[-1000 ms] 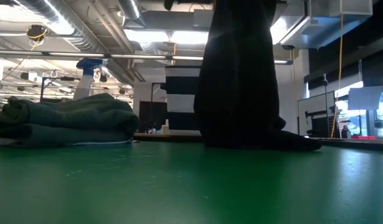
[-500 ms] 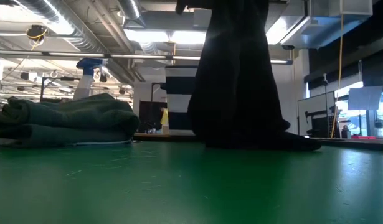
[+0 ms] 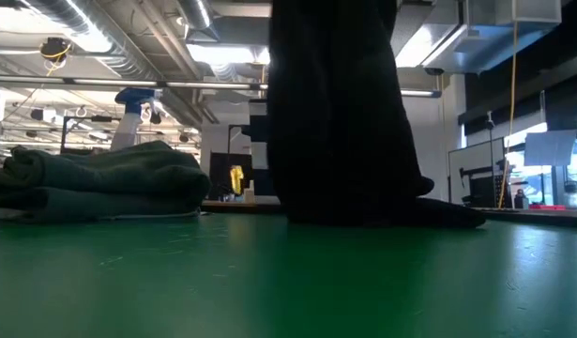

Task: Fold Laundry from Bin
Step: Fold the black shirt

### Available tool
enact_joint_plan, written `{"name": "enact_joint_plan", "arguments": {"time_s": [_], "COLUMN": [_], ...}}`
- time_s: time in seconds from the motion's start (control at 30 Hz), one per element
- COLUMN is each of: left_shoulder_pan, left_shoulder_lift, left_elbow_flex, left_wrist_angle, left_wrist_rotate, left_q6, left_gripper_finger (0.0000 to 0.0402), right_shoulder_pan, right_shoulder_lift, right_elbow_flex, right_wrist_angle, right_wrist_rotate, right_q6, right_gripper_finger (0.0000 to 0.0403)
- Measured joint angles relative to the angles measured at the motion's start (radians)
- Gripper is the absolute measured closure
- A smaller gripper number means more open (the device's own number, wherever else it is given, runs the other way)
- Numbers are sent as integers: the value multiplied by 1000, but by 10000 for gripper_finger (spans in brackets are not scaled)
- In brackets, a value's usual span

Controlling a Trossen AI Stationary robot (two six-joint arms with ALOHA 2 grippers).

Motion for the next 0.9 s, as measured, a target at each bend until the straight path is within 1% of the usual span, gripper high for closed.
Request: {"name": "enact_joint_plan", "arguments": {"time_s": [0.1,0.3,0.37,0.47,0.5,0.57,0.67,0.8,0.9], "left_shoulder_pan": [27,74,87,100,100,87,60,49,49], "left_shoulder_lift": [-37,-105,-130,-172,-184,-196,-196,-181,-178], "left_elbow_flex": [0,0,0,0,0,0,0,0,0], "left_wrist_angle": [-42,-110,-139,-167,-158,-105,-29,56,93], "left_wrist_rotate": [44,125,131,113,115,124,126,116,76], "left_q6": [-23,-59,-76,-114,-125,-133,-109,-92,-92], "left_gripper_finger": [399,399,399,399,399,399,399,399,399], "right_shoulder_pan": [0,0,0,0,0,10,35,56,55], "right_shoulder_lift": [0,-1,-3,-6,-6,-10,-14,-20,-21], "right_elbow_flex": [0,1,1,1,-4,-47,-131,-252,-345], "right_wrist_angle": [-1,-26,-85,-229,-267,-275,-219,-131,-94], "right_wrist_rotate": [71,169,195,210,211,202,182,171,157], "right_q6": [13,12,12,4,2,-14,-67,-143,-170], "right_gripper_finger": [349,261,234,205,199,192,190,197,205]}}
